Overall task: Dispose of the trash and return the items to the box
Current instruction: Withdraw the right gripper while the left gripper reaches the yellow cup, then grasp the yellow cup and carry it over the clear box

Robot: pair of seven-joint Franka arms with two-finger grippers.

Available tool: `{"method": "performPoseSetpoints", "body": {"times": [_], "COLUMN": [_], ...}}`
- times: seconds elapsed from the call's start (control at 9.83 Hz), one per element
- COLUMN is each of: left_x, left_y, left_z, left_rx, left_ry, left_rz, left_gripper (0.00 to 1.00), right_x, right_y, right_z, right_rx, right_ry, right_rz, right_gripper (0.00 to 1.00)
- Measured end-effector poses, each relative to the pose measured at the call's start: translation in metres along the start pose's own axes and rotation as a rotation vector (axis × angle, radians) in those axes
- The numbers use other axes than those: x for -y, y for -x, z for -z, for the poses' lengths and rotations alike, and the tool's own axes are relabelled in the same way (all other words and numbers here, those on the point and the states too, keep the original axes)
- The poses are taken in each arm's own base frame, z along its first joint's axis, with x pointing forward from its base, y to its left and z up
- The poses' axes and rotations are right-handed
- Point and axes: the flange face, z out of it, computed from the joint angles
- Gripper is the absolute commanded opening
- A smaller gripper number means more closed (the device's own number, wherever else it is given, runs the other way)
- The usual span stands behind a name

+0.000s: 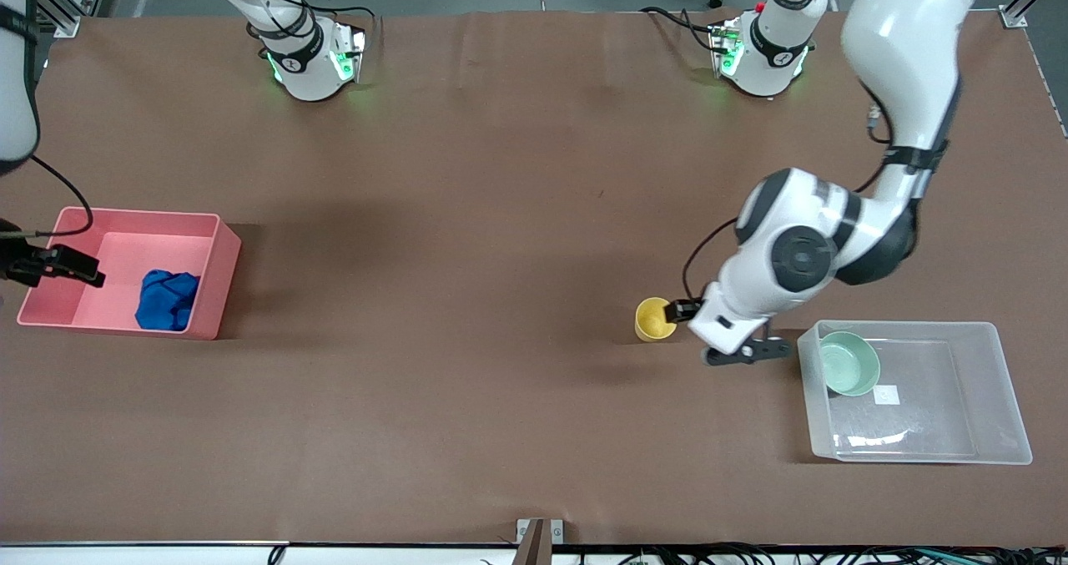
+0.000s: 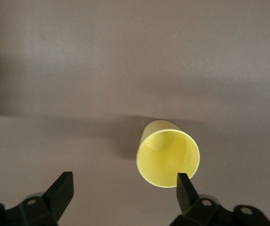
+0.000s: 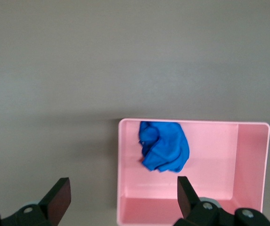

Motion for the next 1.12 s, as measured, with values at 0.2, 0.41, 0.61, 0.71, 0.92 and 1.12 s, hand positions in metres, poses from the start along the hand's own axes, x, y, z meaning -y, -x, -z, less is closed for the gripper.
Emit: {"method": "performPoseSetpoints", "body": {"times": [0.2,0.41,0.61,0.71,0.92,1.12], "left_x": [-0.009,-0.008,-0.008,-0.007,-0.007,0.002], "left_y": [0.001,-0.001,-0.001,-0.001,-0.003,-0.016], "left_z": [-0.033,-0.059,-0.073,-0.075,-0.073,-0.04], "left_rx": [0.026,0.048,0.066,0.068,0.057,-0.017], "left_ry": [0.002,0.005,0.003,0.002,-0.001,-0.019], "left_rz": [0.018,0.025,0.027,0.027,0.023,0.009], "left_gripper": [0.68,0.42,0.04,0.0,0.0,0.0], "right_x": [0.032,0.06,0.081,0.09,0.098,0.097], "right_y": [0.013,0.03,0.048,0.057,0.065,0.069], "right_z": [0.042,0.074,0.1,0.111,0.14,0.169], "right_rx": [0.005,0.006,0.011,0.012,-0.01,-0.042], "right_ry": [-0.005,-0.008,-0.011,-0.012,-0.013,-0.013], "right_rz": [-0.012,-0.004,0.012,0.021,0.033,0.032], "right_gripper": [0.99,0.99,0.99,0.99,0.99,1.0]}}
